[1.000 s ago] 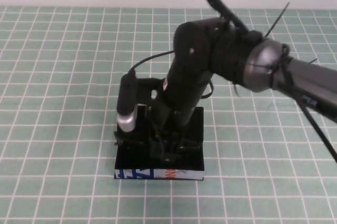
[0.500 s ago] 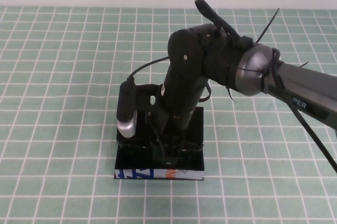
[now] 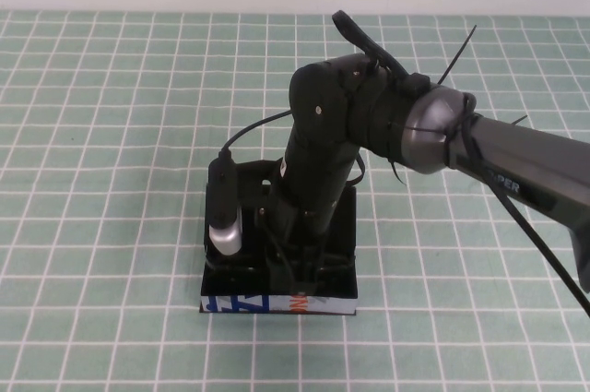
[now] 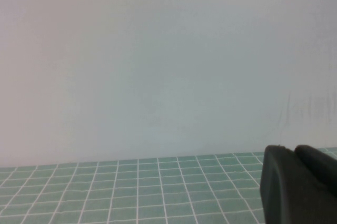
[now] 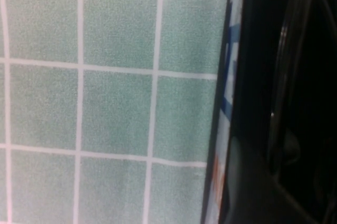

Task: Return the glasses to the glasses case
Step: Place the glasses in the glasses case

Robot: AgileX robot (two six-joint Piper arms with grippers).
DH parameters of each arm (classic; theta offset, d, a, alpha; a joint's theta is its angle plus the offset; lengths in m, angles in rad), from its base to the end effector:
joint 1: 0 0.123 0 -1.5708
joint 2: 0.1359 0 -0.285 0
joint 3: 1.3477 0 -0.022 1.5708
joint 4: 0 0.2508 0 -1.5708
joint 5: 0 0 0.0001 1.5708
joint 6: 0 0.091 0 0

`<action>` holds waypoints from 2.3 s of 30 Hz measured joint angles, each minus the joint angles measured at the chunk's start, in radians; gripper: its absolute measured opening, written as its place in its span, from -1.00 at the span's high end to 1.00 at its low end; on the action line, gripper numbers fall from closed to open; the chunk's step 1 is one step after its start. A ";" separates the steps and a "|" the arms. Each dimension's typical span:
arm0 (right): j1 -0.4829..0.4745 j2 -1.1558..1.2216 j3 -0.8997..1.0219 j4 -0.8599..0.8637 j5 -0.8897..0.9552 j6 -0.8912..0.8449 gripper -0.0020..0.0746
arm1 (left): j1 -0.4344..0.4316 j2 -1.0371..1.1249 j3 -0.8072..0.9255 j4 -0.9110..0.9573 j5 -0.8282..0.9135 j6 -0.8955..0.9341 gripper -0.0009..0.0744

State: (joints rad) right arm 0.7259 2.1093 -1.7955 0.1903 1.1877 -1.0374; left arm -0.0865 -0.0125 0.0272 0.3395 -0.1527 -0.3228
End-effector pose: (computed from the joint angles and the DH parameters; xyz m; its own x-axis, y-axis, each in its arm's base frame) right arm 0.3198 0.3052 0.2223 0.1350 -0.9627 -0.2346 -0.9908 -0.1305 -0.0348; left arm 0.0539 -0.0093 0.2176 0.2159 -0.0056 -0.9764 0.1328 0.9909 0.0236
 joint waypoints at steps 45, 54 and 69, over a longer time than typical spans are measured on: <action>0.000 0.001 0.000 -0.004 -0.033 0.043 -0.15 | 0.000 0.000 0.000 0.001 0.000 0.000 0.98; 0.000 -0.005 0.000 -0.022 -0.071 0.096 -0.19 | 0.000 0.000 0.000 0.001 0.000 0.000 0.98; -0.020 -0.250 0.000 -0.020 -0.044 0.220 0.97 | 0.000 0.000 0.000 0.001 0.000 0.000 0.98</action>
State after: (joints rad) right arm 0.7056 1.8594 -1.7955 0.1703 1.1432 -0.8170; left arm -0.0865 -0.0125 0.0272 0.3408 -0.1527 -0.3228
